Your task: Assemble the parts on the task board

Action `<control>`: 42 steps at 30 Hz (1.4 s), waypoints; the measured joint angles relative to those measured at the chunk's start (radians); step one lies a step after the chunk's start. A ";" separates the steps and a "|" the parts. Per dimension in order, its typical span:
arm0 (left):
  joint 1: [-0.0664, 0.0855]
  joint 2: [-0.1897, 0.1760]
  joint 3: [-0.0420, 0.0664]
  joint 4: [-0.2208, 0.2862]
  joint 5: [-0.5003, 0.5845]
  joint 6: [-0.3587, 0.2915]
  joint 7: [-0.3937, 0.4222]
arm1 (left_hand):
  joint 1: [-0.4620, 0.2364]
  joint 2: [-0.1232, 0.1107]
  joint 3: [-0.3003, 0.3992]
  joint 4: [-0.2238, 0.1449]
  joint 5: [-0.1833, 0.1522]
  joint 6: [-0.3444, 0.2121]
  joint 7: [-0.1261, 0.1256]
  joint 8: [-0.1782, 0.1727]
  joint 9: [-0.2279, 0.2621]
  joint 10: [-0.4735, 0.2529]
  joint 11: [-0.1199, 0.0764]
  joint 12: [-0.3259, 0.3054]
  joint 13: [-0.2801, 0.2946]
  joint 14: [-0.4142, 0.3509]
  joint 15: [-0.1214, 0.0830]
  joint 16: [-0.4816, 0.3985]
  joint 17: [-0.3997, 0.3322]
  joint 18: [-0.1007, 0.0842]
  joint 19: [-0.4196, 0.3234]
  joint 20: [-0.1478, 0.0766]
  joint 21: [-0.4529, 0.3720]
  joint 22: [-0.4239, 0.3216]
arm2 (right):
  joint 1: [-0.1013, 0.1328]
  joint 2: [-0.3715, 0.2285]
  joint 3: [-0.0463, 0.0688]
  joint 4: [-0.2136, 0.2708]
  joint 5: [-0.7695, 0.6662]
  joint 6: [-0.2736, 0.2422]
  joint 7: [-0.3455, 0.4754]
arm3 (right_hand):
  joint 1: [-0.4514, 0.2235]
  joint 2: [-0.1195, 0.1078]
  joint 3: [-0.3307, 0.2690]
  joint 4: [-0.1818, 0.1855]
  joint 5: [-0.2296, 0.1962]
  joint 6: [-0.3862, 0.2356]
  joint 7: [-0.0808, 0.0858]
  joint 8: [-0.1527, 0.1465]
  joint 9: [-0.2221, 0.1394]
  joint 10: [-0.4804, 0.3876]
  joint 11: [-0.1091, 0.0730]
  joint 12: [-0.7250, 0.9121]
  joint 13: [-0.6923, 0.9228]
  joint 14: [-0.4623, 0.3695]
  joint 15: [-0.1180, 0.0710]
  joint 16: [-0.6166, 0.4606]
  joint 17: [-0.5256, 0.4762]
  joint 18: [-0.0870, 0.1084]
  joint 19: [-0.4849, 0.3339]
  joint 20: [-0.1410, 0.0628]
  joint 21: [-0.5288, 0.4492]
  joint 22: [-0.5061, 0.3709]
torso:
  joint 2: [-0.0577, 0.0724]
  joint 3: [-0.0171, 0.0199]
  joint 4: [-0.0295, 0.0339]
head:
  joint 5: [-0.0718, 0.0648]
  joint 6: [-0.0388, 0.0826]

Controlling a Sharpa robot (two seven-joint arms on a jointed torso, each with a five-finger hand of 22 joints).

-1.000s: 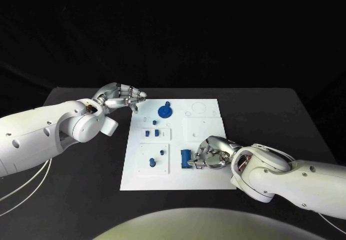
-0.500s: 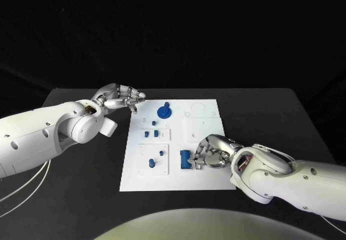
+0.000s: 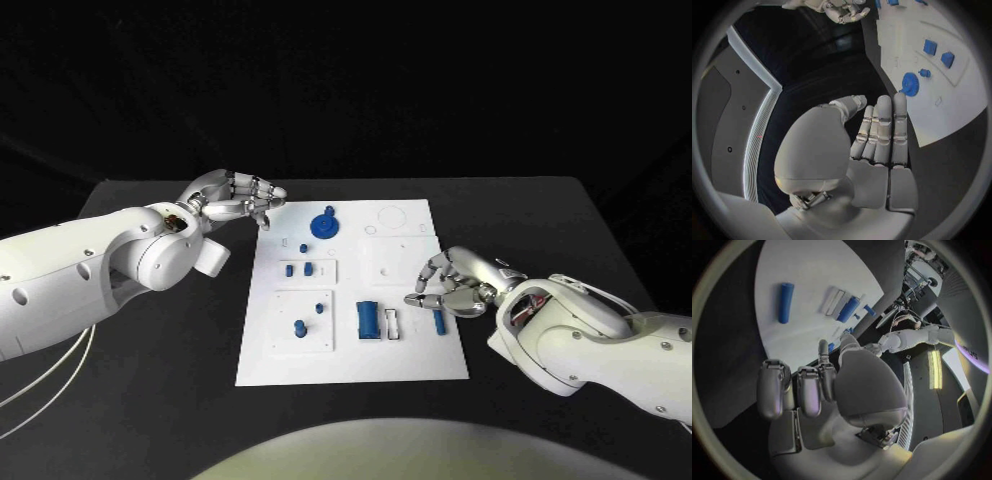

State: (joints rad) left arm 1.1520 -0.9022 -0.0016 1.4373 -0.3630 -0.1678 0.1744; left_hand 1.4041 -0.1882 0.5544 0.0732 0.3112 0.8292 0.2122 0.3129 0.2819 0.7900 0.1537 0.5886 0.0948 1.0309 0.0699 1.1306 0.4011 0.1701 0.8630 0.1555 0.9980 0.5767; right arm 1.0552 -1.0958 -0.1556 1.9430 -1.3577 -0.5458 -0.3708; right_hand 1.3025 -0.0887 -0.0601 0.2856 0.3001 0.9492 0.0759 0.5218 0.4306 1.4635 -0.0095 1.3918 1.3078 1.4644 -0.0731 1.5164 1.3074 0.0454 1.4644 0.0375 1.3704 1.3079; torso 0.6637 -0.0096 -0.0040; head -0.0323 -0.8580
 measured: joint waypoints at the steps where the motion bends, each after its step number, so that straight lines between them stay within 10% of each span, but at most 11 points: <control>1: 0.000 0.000 0.000 0.000 0.000 0.000 0.000 | 0.000 0.000 0.000 0.000 0.000 0.000 0.000 0.000 0.000 0.000 0.000 0.000 0.000 0.000 0.000 0.000 0.000 0.000 0.000 0.000 0.000 0.000 | 0.001 -0.012 0.000 0.001 0.000 -0.003 0.002 | 0.008 -0.002 0.000 0.000 0.000 -0.001 0.001 -0.003 0.001 -0.003 0.003 0.000 0.000 -0.001 0.002 -0.002 0.000 0.000 0.000 0.000 -0.003 0.000 | 0.000 -0.0001 -0.0001 | -0.002 0.000; 14: 0.000 -0.006 0.000 0.008 0.000 -0.001 0.001 | 0.000 0.000 0.000 0.000 0.000 0.000 0.000 0.000 0.001 -0.004 -0.004 0.000 0.000 0.000 0.000 0.000 0.000 0.000 0.000 0.000 0.000 0.000 | -0.033 -0.101 -0.009 0.008 -0.045 -0.012 0.000 | 0.030 -0.012 0.000 0.000 0.000 -0.004 0.004 -0.008 0.003 -0.009 0.009 -0.012 0.000 0.002 0.005 -0.008 0.000 0.000 0.000 0.000 -0.014 0.000 | 0.001 0.0006 0.0001 | -0.017 -0.001; 42: 0.000 -0.009 0.000 0.012 0.000 -0.002 0.002 | 0.000 0.000 0.000 0.000 0.000 0.000 0.000 0.000 0.000 -0.004 -0.004 0.000 0.000 0.000 0.000 0.000 0.000 0.000 0.000 0.000 0.000 0.000 | -0.083 -0.035 -0.009 -0.038 -0.101 0.051 -0.075 | 0.030 -0.012 -0.007 0.007 0.000 -0.001 0.001 -0.007 0.014 -0.012 0.012 -0.022 0.000 0.002 0.005 -0.016 0.000 0.000 0.004 0.004 -0.033 -0.001 | 0.002 0.0016 0.0014 | -0.016 -0.005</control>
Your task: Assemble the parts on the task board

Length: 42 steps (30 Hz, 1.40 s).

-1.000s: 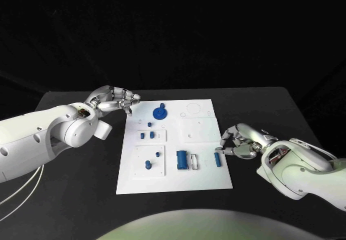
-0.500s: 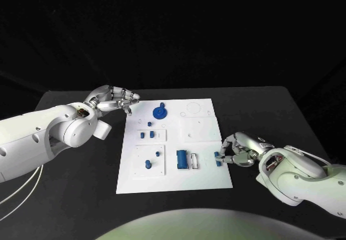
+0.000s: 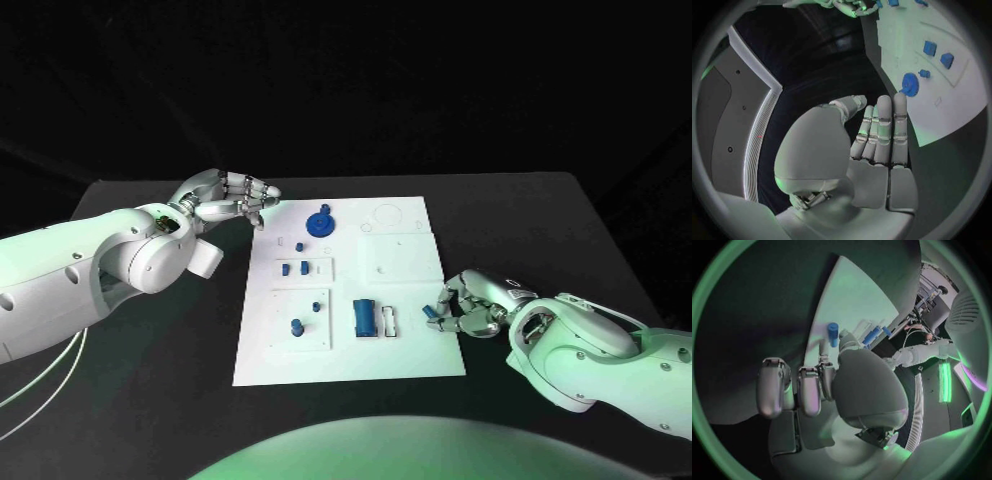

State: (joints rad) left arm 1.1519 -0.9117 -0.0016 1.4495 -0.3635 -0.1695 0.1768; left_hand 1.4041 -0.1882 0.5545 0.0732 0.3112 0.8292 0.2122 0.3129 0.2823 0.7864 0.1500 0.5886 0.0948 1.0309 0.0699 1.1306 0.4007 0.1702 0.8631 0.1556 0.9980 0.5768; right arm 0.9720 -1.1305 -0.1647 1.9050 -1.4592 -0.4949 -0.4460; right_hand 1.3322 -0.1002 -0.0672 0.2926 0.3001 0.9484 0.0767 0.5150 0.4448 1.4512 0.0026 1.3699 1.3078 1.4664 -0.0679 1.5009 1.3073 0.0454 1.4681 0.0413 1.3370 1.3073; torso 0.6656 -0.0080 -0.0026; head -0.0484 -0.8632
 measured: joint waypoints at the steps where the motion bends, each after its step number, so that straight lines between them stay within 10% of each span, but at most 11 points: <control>1: 0.000 0.000 0.000 0.000 0.000 0.000 0.000 | 0.000 0.000 0.000 0.000 0.000 0.000 0.000 0.000 0.000 0.000 0.000 0.000 0.000 0.000 0.000 0.000 0.000 0.000 0.000 0.000 0.000 0.000 | -0.001 0.002 0.001 0.000 -0.002 0.003 -0.002 | 0.000 0.000 0.000 0.000 0.000 0.000 0.000 0.000 0.001 0.000 0.000 -0.001 0.000 0.000 0.000 0.000 0.000 0.000 0.000 0.000 0.000 0.000 | 0.000 0.0000 0.0001 | 0.000 0.000; 13: 0.000 0.000 0.000 0.000 0.000 0.000 0.000 | 0.000 0.000 0.000 0.000 0.000 0.000 0.000 0.000 0.000 0.000 0.000 0.000 0.000 0.000 0.000 0.000 0.000 0.000 0.000 0.000 0.000 0.000 | 0.000 0.015 0.006 -0.010 -0.033 0.025 -0.019 | 0.056 0.006 0.016 -0.014 0.004 0.008 -0.008 0.004 0.010 -0.005 -0.005 -0.004 0.001 0.000 0.000 0.000 0.000 0.000 0.000 0.000 0.000 0.001 | 0.000 -0.0001 0.0006 | 0.000 -0.003; 21: 0.000 0.000 0.000 0.000 0.000 0.000 0.000 | 0.000 0.000 0.000 0.000 0.000 -0.004 -0.004 0.000 0.001 0.000 0.000 0.004 0.000 0.000 0.000 0.000 0.001 0.000 0.000 0.000 0.000 0.000 | 0.000 0.026 0.007 0.000 -0.063 0.032 -0.022 | 0.188 -0.073 0.341 0.036 0.004 0.034 -0.009 -0.028 0.015 -0.002 -0.014 -0.016 0.000 -0.002 -0.002 0.000 0.001 0.000 -0.004 -0.004 0.000 0.001 | 0.000 -0.0003 0.0002 | 0.001 -0.004; 27: 0.000 -0.001 0.000 0.000 0.000 0.000 0.000 | 0.000 0.000 0.000 0.000 0.000 -0.004 -0.004 0.000 0.001 0.000 0.000 0.004 0.000 0.000 0.000 0.000 0.001 0.000 0.000 0.000 0.000 0.000 | -0.002 0.026 0.004 0.006 -0.077 0.030 -0.033 | 0.106 -0.124 0.467 0.023 0.004 0.034 -0.010 0.008 0.066 0.005 -0.021 -0.009 0.000 0.000 -0.008 0.000 0.001 0.000 0.000 -0.008 0.009 0.000 | 0.000 -0.0005 0.0001 | 0.002 -0.004; 32: 0.000 -0.001 0.000 0.000 0.000 0.000 0.000 | 0.000 0.000 0.000 0.000 0.000 -0.004 -0.004 0.000 0.001 0.000 0.000 0.004 0.000 0.000 0.000 0.000 0.001 0.000 0.000 0.000 0.000 0.000 | -0.004 0.023 0.001 0.019 -0.081 0.021 -0.046 | -0.006 -0.122 0.588 -0.003 0.004 0.018 -0.025 0.019 0.088 0.007 -0.023 -0.009 0.000 -0.002 -0.010 0.000 0.001 0.000 0.000 -0.008 0.020 0.000 | 0.000 -0.0004 0.0006 | 0.001 -0.005; 42: 0.000 0.001 0.000 0.000 0.000 0.000 0.000 | 0.000 0.000 0.000 0.000 0.000 -0.004 -0.004 0.000 0.001 0.000 0.000 0.004 0.000 0.000 0.000 0.000 0.001 0.000 0.000 0.000 0.000 0.000 | 0.015 0.027 0.003 0.055 -0.074 -0.008 -0.058 | -0.050 -0.109 0.623 -0.005 0.004 0.012 -0.023 0.019 0.087 0.010 -0.026 0.000 0.000 -0.002 -0.010 0.000 0.001 0.000 0.000 -0.007 0.032 0.000 | 0.000 -0.0012 0.0004 | 0.000 -0.003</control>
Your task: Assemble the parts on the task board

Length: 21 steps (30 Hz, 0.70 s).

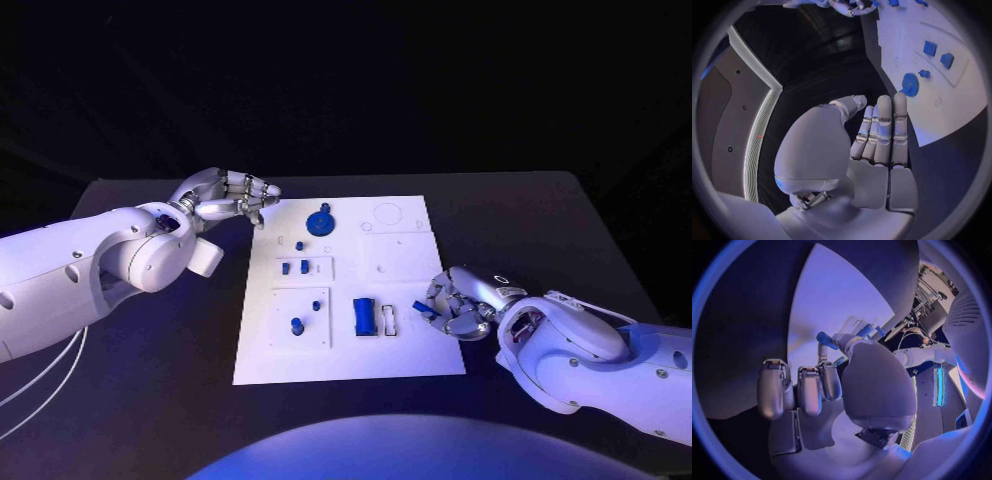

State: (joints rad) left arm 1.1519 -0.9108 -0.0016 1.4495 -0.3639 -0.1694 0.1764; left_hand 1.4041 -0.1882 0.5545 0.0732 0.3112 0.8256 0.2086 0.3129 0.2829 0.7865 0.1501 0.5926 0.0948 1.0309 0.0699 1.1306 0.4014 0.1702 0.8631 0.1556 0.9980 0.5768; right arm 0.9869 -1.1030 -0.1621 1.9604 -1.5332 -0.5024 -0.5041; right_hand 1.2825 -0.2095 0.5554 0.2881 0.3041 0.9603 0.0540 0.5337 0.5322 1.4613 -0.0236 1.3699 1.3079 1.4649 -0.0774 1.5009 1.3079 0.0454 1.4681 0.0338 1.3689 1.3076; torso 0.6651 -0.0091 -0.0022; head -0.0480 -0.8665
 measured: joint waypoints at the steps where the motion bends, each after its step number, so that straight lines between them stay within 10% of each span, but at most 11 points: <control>1: 0.000 0.000 0.000 0.000 0.000 0.000 0.000 | 0.000 0.000 0.000 0.000 0.000 0.000 0.000 0.000 0.000 0.000 0.000 0.000 0.000 0.000 0.000 0.000 0.000 0.000 0.000 0.000 0.000 0.000 | 0.001 0.001 0.000 0.002 0.002 -0.002 0.000 | -0.010 -0.001 0.000 0.000 0.000 0.000 0.000 0.000 0.000 0.000 0.000 0.000 0.000 0.000 0.000 0.000 0.000 0.000 0.000 0.000 0.000 0.000 | 0.000 -0.0001 0.0000 | 0.000 0.000; 21: 0.000 0.003 0.000 0.004 0.000 0.000 0.000 | 0.000 0.000 0.000 0.000 0.000 0.000 0.000 0.000 0.001 0.000 0.000 0.000 0.000 0.000 0.000 0.000 0.000 0.000 0.000 0.000 0.000 0.000 | -0.002 0.100 0.000 -0.032 0.142 -0.019 0.002 | -0.082 -0.002 0.081 -0.043 -0.005 -0.005 0.005 0.000 0.000 0.000 0.000 0.006 0.000 0.000 0.000 0.000 0.000 0.000 0.000 0.000 0.004 0.000 | 0.001 -0.0006 0.0012 | -0.001 -0.002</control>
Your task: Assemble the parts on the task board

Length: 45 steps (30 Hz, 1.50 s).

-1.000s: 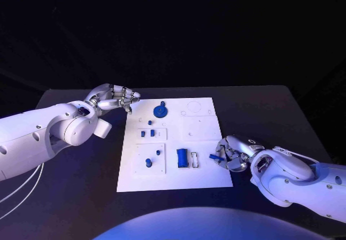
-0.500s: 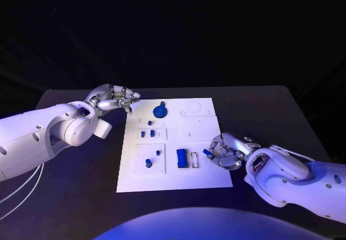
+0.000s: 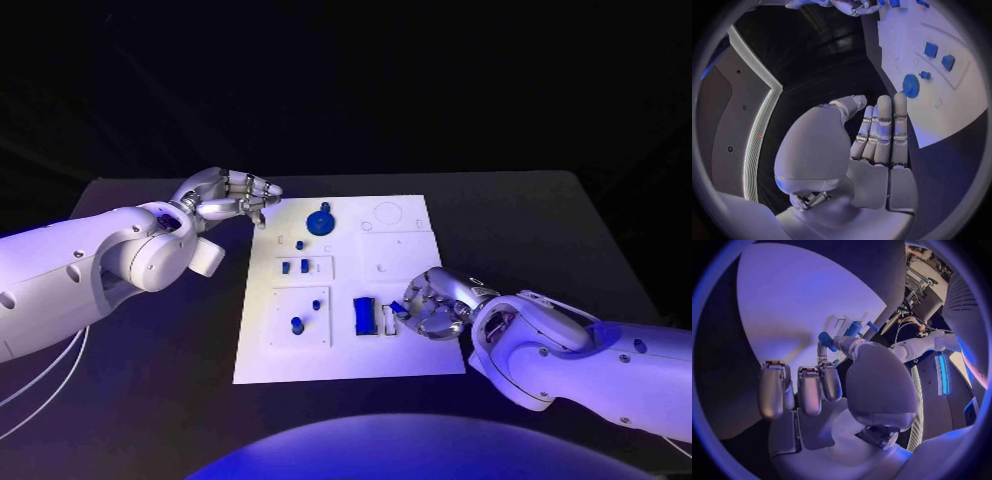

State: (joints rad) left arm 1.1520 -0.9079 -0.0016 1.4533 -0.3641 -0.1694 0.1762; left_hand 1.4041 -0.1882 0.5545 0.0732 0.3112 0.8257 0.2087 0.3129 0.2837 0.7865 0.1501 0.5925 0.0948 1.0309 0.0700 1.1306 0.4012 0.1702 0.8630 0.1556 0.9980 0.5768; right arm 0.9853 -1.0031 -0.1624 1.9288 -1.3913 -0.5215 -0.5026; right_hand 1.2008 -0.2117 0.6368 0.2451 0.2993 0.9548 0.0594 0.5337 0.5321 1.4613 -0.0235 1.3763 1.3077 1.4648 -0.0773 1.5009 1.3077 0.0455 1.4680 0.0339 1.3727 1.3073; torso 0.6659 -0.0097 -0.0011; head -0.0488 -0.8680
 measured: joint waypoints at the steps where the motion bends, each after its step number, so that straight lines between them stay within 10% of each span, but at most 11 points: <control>1: 0.000 0.000 0.000 0.000 0.000 0.000 0.000 | 0.000 0.000 0.000 0.000 0.000 0.000 0.000 0.000 0.000 0.000 0.000 0.000 0.000 0.000 0.000 0.000 0.000 0.000 0.000 0.000 0.000 0.000 | -0.001 0.003 0.000 -0.001 0.004 0.000 0.000 | -0.001 0.001 0.000 0.000 0.000 0.000 0.000 0.000 0.000 0.000 0.000 0.003 0.000 0.000 0.000 0.000 0.000 0.000 0.000 0.000 0.000 0.000 | 0.000 0.0001 -0.0001 | 0.000 0.000; 45: 0.000 0.000 0.000 0.002 -0.001 -0.001 0.000 | 0.000 0.000 0.000 0.000 0.000 0.000 0.000 0.000 0.000 0.000 0.000 0.004 0.000 -0.004 -0.004 0.000 0.000 0.000 0.000 0.000 0.000 0.000 | -0.005 0.040 0.000 -0.016 0.034 0.029 -0.009 | -0.163 -0.011 -0.034 0.028 -0.003 0.043 -0.020 0.031 0.041 0.000 0.000 0.040 0.000 0.004 -0.003 0.012 0.000 0.000 0.000 -0.007 0.019 0.000 | -0.001 0.0019 -0.0017 | 0.004 -0.002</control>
State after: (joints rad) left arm 1.1522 -0.9080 -0.0015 1.4557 -0.3652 -0.1702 0.1758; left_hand 1.4041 -0.1882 0.5545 0.0732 0.3112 0.8257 0.2087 0.3129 0.2840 0.7865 0.1501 0.5961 0.0948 1.0274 0.0664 1.1306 0.4009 0.1702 0.8630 0.1556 0.9980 0.5769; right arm 0.9804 -0.9634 -0.1622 1.9126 -1.3571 -0.4922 -0.5113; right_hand 1.0382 -0.2223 0.6031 0.2732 0.2965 0.9974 0.0391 0.5650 0.5734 1.4613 -0.0234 1.4163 1.3075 1.4684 -0.0807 1.5125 1.3074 0.0453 1.4680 0.0268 1.3921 1.3077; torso 0.6654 -0.0078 -0.0028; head -0.0449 -0.8703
